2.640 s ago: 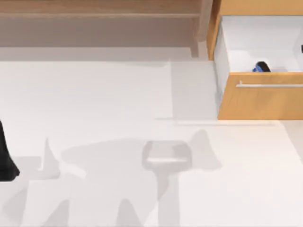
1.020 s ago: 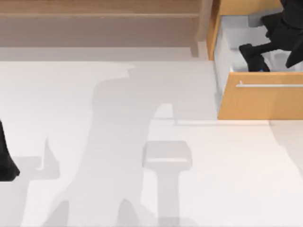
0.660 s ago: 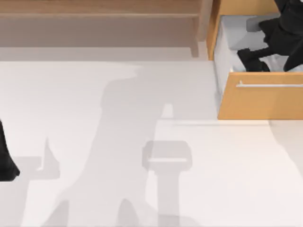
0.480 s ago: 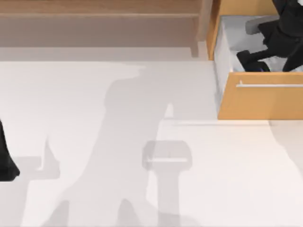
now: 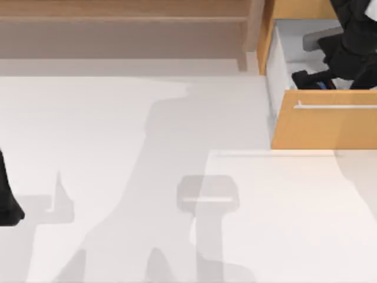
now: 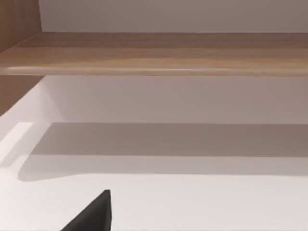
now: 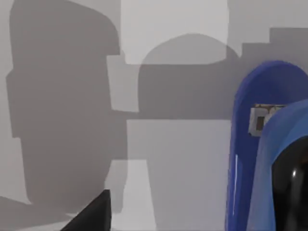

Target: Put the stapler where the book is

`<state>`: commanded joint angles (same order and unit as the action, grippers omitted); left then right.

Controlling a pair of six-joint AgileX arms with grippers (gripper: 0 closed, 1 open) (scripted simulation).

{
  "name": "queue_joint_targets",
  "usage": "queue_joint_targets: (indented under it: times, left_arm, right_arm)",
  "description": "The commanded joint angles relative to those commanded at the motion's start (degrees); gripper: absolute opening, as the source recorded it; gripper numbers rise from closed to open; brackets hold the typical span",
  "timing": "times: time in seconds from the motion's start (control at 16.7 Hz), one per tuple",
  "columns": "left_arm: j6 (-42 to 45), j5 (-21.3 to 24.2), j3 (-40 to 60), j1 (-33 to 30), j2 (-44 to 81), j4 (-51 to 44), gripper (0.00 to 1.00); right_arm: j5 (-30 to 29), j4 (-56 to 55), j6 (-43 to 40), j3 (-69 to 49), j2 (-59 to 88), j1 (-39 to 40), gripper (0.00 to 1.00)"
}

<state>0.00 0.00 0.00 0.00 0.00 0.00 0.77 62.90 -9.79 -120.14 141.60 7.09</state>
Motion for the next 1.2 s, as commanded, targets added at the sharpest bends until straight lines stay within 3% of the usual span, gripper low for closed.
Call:
queue_joint_targets:
  times: [0.18,0.96,1.2]
  left_arm:
    - [0.00,0.00,0.00,0.00,0.00,0.00,1.00]
    - [0.00,0.00,0.00,0.00,0.00,0.00,1.00]
    - [0.00,0.00,0.00,0.00,0.00,0.00,1.00]
  right_arm:
    - [0.00,0.00,0.00,0.00,0.00,0.00,1.00]
    - [0.00,0.00,0.00,0.00,0.00,0.00,0.02]
    - [0.00,0.00,0.00,0.00,0.00,0.00,0.00]
